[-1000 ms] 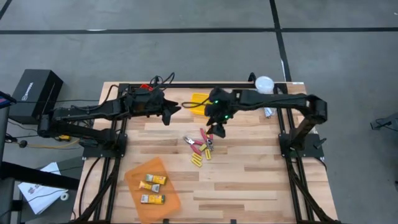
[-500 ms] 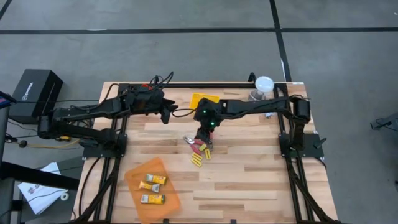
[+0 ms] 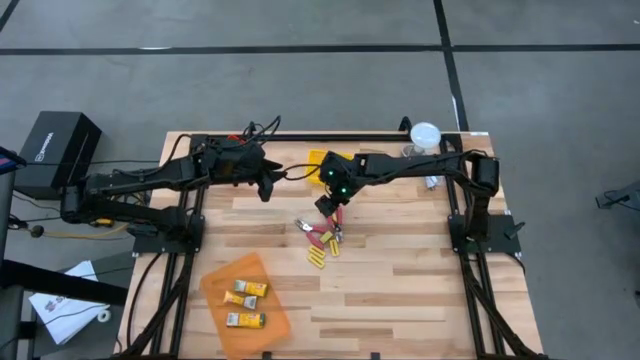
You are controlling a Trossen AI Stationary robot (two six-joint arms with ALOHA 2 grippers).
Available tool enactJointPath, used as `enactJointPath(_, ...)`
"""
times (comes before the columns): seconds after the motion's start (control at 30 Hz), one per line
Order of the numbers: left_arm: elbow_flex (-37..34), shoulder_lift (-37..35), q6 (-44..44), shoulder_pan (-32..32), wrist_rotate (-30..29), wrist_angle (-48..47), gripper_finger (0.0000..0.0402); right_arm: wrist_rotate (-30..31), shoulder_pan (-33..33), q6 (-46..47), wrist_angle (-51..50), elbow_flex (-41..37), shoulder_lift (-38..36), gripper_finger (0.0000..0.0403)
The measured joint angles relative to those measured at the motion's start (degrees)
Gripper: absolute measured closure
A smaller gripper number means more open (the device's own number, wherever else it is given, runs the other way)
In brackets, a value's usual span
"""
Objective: Pick & Place School Supplies
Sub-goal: Put the pink hole puncher into the yellow bin
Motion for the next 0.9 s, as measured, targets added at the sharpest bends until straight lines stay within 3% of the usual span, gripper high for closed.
enactJointPath(0.23, 0.0, 0.0, 0.0, 0.0, 0.9, -1.2, 0.0257, 5.9, 0.0, 1.1, -10.0, 0.0, 0.0, 0.02)
enactJointPath(0.57, 0.0, 0.0, 0.0, 0.0, 0.8, -1.5, 0.0257, 7.2, -0.5, 3.2, -10.5, 0.0, 0.0, 0.0234)
enactJointPath(0.9, 0.0, 0.0, 0.0, 0.0, 0.7, -1.8, 0.0257, 7.4, -0.9, 5.0, -11.7, -0.1, 3.1, 0.023)
